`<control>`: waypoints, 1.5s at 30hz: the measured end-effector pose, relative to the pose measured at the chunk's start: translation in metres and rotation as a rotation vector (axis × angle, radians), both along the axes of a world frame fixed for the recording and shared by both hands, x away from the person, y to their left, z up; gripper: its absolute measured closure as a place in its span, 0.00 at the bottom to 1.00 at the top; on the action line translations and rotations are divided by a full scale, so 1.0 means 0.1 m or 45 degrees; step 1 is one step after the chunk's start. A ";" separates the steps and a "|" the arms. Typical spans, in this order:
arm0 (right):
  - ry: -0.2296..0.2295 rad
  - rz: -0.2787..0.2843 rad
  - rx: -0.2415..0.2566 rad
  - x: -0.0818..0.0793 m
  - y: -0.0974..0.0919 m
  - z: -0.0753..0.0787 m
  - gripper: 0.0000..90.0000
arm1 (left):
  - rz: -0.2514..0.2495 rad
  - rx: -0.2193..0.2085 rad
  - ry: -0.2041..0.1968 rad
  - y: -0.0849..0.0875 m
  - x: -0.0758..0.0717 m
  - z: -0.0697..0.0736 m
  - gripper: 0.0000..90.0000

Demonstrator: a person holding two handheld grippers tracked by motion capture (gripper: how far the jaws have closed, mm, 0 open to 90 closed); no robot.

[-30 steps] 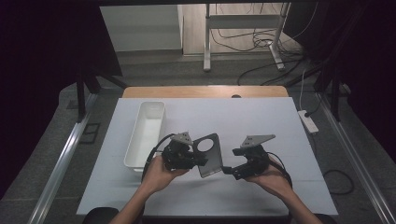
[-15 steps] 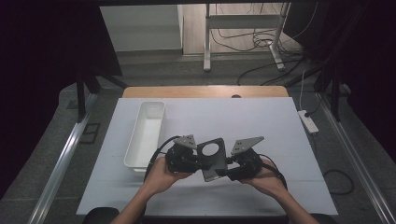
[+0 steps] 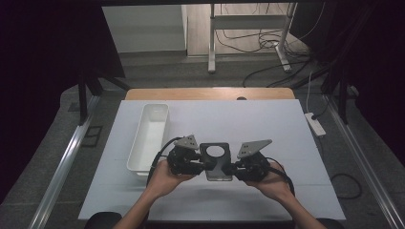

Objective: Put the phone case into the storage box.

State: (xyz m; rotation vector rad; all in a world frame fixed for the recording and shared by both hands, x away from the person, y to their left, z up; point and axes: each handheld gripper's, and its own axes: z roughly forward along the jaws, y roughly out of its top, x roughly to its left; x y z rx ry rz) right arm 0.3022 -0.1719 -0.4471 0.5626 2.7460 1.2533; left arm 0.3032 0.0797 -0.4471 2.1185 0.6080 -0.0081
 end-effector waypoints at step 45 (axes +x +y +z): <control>-0.046 -0.346 -0.003 -0.03 0.00 -0.01 0.89 | 0.280 0.026 -0.082 0.07 -0.02 -0.02 0.58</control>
